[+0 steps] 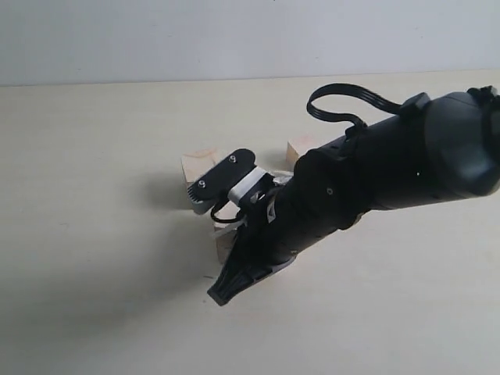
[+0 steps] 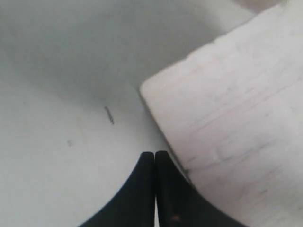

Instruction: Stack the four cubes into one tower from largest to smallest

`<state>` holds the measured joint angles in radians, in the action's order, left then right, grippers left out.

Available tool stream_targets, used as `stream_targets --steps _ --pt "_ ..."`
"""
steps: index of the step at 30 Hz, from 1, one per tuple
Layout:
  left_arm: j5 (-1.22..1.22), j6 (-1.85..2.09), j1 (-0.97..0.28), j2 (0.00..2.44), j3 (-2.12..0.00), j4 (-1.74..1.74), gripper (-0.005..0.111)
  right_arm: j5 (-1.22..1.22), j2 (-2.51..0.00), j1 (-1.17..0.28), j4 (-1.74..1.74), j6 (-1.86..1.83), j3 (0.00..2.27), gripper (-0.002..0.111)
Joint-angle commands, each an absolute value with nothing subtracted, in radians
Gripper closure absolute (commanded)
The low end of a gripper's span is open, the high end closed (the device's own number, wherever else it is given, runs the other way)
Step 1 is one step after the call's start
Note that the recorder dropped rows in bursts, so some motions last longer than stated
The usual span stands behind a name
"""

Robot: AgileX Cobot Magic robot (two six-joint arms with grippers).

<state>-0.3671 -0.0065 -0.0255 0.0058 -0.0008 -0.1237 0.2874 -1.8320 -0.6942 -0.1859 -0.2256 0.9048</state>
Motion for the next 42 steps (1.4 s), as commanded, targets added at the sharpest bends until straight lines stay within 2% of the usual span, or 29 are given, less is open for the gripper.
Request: stream_targets --steps 1,14,28,42 --pt "-0.356 -0.006 -0.031 0.0 0.0 -0.119 0.107 0.183 -1.834 -0.68 -0.159 -0.195 0.914 0.108" --pt "-0.356 -0.006 -0.031 0.0 0.0 -0.119 0.107 0.162 -1.848 -0.581 -0.147 -0.171 0.914 0.108" --pt "-0.356 -0.006 -0.031 0.0 0.0 -0.119 0.107 0.245 -1.848 -0.581 -0.133 -0.169 0.914 0.108" --pt "-0.356 -0.006 -0.031 0.0 0.0 -0.119 0.107 0.136 -1.848 -0.5 -0.028 0.078 0.914 0.108"
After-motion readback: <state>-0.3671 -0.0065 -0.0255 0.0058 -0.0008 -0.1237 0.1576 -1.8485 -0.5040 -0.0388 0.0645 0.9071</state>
